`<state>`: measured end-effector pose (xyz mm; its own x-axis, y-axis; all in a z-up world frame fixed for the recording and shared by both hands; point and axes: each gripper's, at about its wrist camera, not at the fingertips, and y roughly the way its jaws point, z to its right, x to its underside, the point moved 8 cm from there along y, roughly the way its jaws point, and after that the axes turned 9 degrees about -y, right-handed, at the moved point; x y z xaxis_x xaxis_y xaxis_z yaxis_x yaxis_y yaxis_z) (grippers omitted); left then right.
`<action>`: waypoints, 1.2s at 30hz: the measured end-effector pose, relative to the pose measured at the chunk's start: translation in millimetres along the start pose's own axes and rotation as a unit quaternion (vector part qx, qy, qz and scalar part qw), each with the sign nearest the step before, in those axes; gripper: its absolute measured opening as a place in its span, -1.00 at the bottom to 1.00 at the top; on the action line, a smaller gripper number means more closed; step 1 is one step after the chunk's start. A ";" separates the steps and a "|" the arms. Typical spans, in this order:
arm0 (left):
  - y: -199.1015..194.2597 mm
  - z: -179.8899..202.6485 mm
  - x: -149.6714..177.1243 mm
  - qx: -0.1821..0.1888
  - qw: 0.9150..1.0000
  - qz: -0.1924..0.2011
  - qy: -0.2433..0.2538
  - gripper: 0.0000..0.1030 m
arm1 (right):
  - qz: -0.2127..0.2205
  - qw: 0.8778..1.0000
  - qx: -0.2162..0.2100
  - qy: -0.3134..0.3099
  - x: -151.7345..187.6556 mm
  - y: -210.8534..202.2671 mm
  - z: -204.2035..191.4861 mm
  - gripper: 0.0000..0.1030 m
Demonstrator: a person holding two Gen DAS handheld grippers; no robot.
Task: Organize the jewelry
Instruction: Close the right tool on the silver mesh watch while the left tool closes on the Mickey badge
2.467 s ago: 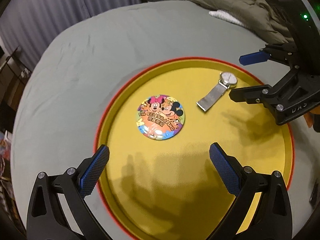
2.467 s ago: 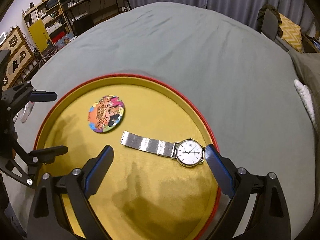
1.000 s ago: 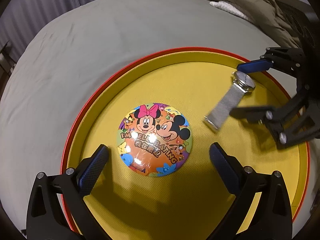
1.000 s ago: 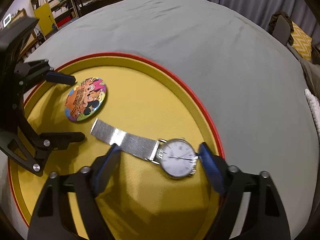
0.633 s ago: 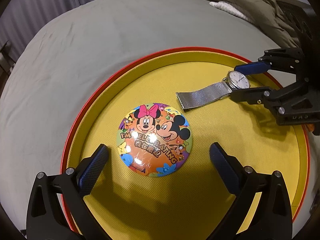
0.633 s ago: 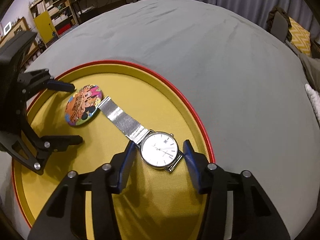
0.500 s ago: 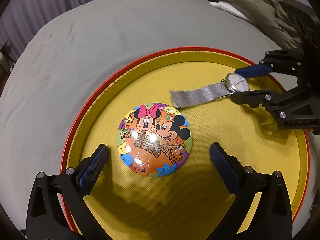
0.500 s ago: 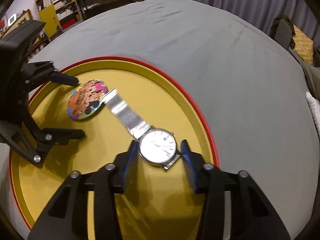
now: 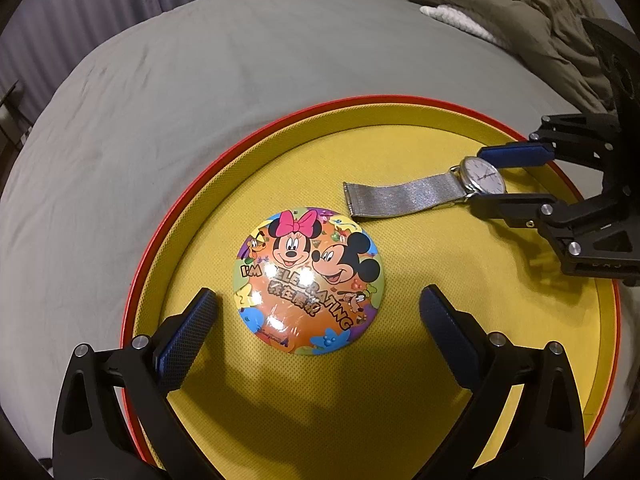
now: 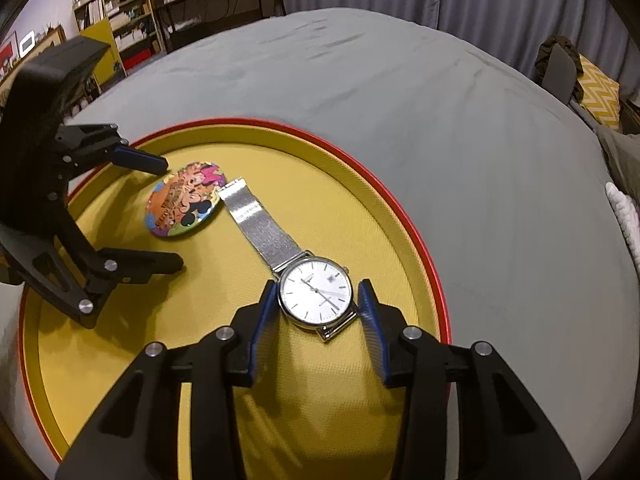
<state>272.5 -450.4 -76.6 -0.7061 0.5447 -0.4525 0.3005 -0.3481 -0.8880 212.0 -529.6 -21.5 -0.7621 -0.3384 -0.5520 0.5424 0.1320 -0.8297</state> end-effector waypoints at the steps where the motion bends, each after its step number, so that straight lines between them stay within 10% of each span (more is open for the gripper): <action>1: -0.2 0.5 -0.3 0.000 1.000 0.000 0.000 0.91 | 0.002 1.000 0.001 0.001 -0.4 -0.7 0.5 -0.30; 7: -8.5 1.3 -3.7 0.001 1.000 0.015 -0.007 0.37 | 0.008 1.000 0.003 0.007 -0.5 -2.6 0.3 -0.31; 36: -56.5 1.2 12.2 0.019 0.999 0.039 -0.012 0.35 | 0.042 0.999 0.019 0.028 -3.8 -29.2 -15.8 -0.31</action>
<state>246.1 -425.1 -31.8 -0.6970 0.4959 -0.5180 0.3318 -0.4173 -0.8460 193.5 -517.4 3.4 -0.7314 -0.2746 -0.6242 0.6176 0.1216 -0.7771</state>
